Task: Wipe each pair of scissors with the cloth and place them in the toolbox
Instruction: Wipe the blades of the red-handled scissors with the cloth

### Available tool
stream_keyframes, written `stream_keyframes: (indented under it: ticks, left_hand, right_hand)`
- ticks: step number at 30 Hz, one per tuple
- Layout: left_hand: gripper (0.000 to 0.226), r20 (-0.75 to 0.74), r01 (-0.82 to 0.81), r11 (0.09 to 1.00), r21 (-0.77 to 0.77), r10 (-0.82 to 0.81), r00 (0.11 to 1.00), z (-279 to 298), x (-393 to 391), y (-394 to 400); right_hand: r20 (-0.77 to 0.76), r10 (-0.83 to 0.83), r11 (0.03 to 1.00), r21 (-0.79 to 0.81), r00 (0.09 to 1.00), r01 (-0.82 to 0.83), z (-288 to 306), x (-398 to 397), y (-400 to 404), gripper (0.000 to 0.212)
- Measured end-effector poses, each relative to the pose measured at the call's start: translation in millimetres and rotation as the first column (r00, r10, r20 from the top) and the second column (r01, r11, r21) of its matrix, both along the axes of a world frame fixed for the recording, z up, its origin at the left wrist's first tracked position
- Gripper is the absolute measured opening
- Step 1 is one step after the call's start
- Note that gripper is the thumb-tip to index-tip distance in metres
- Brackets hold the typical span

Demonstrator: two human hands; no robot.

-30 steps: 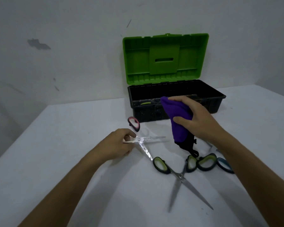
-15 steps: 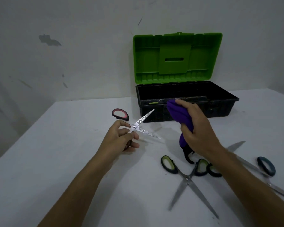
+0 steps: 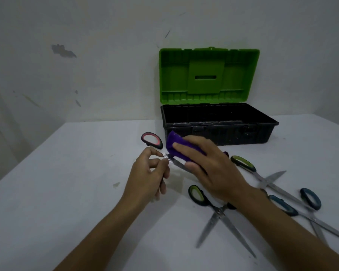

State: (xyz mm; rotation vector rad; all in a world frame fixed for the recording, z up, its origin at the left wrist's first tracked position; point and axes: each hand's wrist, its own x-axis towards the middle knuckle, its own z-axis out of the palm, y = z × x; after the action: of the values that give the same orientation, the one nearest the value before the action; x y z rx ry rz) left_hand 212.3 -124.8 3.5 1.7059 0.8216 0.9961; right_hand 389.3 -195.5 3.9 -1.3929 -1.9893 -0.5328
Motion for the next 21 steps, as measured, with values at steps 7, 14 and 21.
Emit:
stream_keyframes:
  ticks: [7,14,21]
  left_hand:
    - [0.008,0.107,0.095,0.993,-0.066,-0.088,0.990,7.0,-4.3,-4.2]
    - [0.010,0.082,0.084,0.996,-0.018,-0.082,0.993,8.6,-11.3,1.5]
    - [0.007,-0.053,-0.089,0.983,0.158,0.098,0.994,4.1,-9.9,6.1]
  right_hand:
    - [0.052,0.011,0.994,0.111,0.999,-0.017,2.4,3.8,7.0,0.030]
    - [0.011,-0.155,0.969,0.195,0.988,0.150,5.4,20.4,7.1,0.026]
    - [0.013,-0.137,0.949,0.287,0.990,0.128,11.7,22.7,-3.9,0.034]
